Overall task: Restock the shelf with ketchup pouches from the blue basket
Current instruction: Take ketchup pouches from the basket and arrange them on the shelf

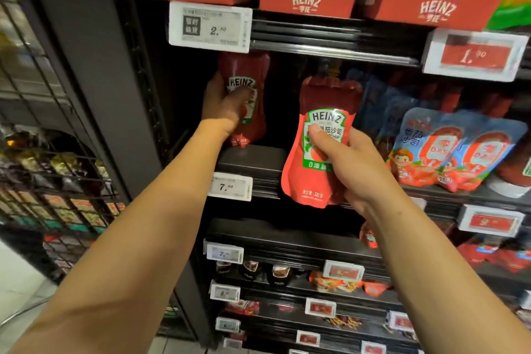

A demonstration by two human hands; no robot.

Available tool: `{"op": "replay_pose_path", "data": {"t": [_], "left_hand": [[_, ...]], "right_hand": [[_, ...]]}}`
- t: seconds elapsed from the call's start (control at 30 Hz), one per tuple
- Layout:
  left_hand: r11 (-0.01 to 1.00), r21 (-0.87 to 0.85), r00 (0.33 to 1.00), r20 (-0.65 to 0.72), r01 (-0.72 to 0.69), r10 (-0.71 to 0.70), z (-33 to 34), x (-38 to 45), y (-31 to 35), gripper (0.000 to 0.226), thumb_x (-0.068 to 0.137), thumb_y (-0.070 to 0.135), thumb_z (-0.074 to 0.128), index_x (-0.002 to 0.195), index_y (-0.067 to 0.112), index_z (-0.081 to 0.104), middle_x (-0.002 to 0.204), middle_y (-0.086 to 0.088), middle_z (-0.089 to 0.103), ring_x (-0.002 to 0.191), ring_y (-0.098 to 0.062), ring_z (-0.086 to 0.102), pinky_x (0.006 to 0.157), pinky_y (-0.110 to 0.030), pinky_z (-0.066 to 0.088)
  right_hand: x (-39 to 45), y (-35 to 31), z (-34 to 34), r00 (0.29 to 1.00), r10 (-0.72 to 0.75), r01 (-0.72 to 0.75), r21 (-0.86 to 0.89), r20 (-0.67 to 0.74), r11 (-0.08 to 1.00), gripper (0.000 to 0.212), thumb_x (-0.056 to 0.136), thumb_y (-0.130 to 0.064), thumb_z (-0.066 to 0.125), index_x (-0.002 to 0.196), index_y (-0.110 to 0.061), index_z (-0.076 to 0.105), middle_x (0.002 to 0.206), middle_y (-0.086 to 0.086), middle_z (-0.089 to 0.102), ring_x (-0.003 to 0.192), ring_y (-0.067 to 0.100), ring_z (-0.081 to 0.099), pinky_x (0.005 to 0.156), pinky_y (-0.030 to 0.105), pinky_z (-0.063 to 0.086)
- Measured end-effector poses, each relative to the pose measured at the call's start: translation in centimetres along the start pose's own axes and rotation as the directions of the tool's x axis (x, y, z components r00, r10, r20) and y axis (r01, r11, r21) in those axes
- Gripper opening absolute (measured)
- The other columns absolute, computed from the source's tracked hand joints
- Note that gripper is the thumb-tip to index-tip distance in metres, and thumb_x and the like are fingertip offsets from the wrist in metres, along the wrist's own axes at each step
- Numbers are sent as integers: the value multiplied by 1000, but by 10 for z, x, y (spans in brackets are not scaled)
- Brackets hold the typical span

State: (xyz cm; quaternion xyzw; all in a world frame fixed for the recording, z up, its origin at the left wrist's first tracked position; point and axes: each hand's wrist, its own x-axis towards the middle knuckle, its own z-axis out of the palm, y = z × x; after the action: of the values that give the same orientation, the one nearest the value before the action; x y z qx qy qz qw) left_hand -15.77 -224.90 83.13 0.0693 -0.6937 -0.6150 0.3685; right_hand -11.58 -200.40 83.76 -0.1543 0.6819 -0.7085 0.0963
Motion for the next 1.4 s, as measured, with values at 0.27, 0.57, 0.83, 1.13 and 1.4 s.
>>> {"op": "replay_pose_path", "data": {"t": [0.27,0.57,0.83,1.13,1.4], "left_hand": [[997,11,995,-50,-81,82,5,9,-28,56,68,39,58,122,24,60,88,25,67,77,14,63,72,-11,49],[988,51,984,-95,-146,151,5,20,-40,63,70,39,61,127,14,61,91,20,69,85,-5,68,82,-32,57],[974,62,968,-116,-217,223,3,20,-41,58,75,38,62,131,32,47,108,14,69,102,-4,68,91,-31,55],[980,66,979,-75,-187,192,5,18,-45,91,77,43,59,157,27,20,105,42,58,101,18,60,83,-13,51],[822,432,889,-89,-371,449,0,-7,-12,105,75,30,77,156,10,14,154,-15,31,139,-18,40,110,-17,41]], "right_hand": [[34,-8,14,996,18,-25,-79,-83,997,21,89,-33,72,88,-11,72,75,5,75,64,22,73,53,38,55],[92,14,51,967,-109,95,-68,-232,993,33,88,-41,75,110,-18,67,93,-3,76,79,12,74,64,29,59],[155,17,66,921,-365,305,-331,-135,893,33,89,-38,73,114,-18,64,106,-4,73,92,6,71,87,33,59],[192,43,65,875,-446,384,-292,-188,876,24,94,-29,68,113,-21,57,93,-21,61,81,-17,60,72,3,46],[202,47,63,870,-461,400,-294,-177,868,30,92,-32,71,114,-15,58,95,-8,67,86,4,67,79,20,56]]}}
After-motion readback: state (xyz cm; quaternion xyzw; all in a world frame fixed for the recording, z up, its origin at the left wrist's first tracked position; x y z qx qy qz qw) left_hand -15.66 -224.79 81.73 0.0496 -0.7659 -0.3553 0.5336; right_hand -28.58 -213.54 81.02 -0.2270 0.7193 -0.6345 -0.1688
